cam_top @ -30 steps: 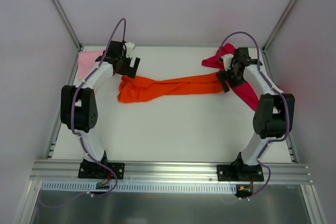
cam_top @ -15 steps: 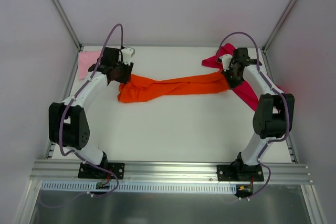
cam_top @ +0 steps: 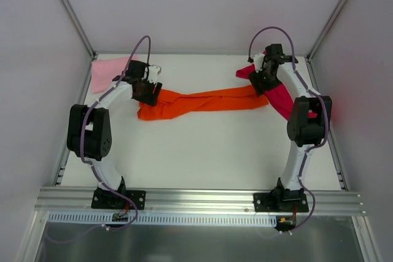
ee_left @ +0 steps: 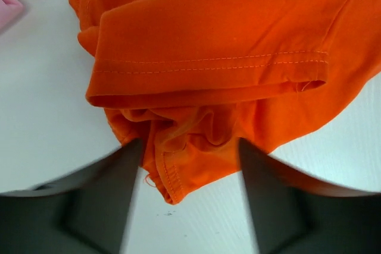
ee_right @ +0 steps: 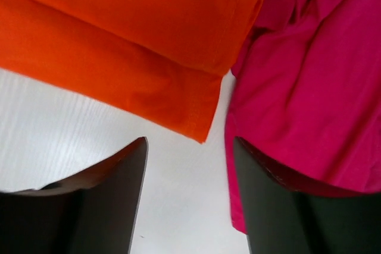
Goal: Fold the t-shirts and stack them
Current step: Rotate the tshirt 90 degrees
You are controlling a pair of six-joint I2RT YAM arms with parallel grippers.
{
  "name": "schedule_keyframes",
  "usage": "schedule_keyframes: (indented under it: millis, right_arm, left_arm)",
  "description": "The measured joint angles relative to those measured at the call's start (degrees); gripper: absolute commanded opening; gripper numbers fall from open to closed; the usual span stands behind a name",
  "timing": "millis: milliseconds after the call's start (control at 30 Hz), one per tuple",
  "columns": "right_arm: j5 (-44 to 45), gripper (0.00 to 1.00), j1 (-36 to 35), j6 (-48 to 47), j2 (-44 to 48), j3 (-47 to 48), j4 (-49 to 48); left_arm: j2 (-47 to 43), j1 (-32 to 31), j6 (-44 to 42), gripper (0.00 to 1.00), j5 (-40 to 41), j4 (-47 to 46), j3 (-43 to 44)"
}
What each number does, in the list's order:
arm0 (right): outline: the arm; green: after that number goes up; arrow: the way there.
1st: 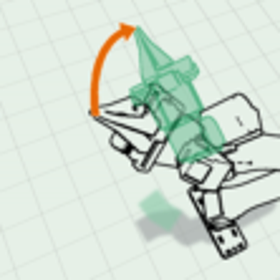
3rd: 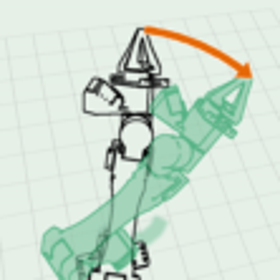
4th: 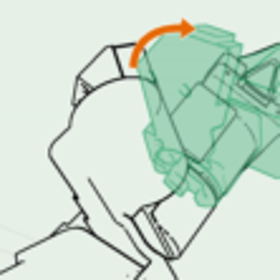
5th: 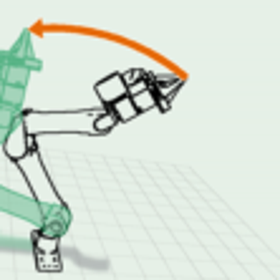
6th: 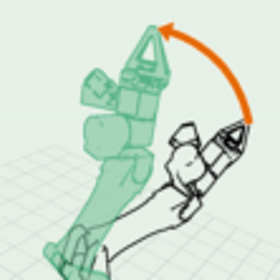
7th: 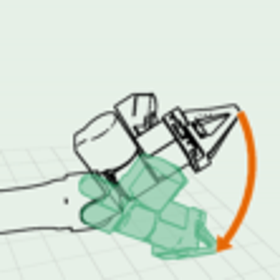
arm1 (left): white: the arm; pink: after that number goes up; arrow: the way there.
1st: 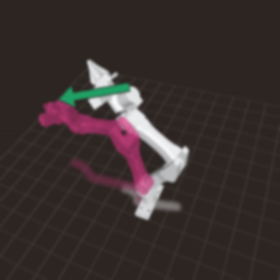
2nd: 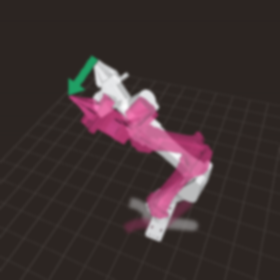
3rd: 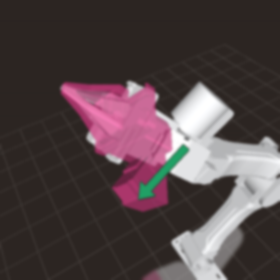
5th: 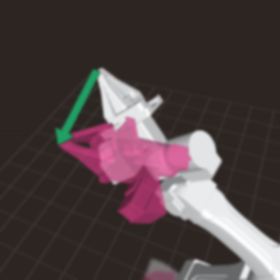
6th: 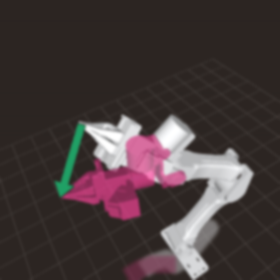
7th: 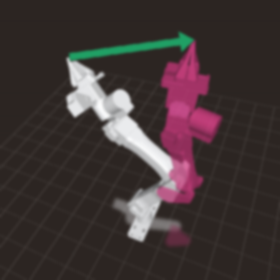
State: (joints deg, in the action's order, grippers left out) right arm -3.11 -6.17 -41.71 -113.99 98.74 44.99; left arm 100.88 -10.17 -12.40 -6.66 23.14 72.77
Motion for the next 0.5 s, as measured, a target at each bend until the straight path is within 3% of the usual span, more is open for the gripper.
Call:
schedule_keyframes:
  millis: [67, 267, 367, 500]
  right_arm:
    - [0.35, 0.8, -0.33, -0.22, -2.36, 2.14, 0.55]
    - [1.4, 0.88, -0.92, -0.33, -9.75, 11.13, 3.98]
    - [2.1, 0.98, -1.18, -0.39, -13.44, 16.44, 5.53]
    - [5.27, 0.97, -1.6, -0.87, -19.04, 23.96, 8.83]
  left_arm:
    - [0.94, 0.0, -0.02, 0.99, 0.22, 0.02, 0.55]
    - [2.4, 0.0, -0.04, 0.99, 1.2, -0.2, 2.58]
    - [3.61, 0.0, -0.04, 0.99, 1.27, -0.5, 3.28]
    - [5.64, 0.0, -0.02, 0.96, 1.73, -0.33, 4.37]
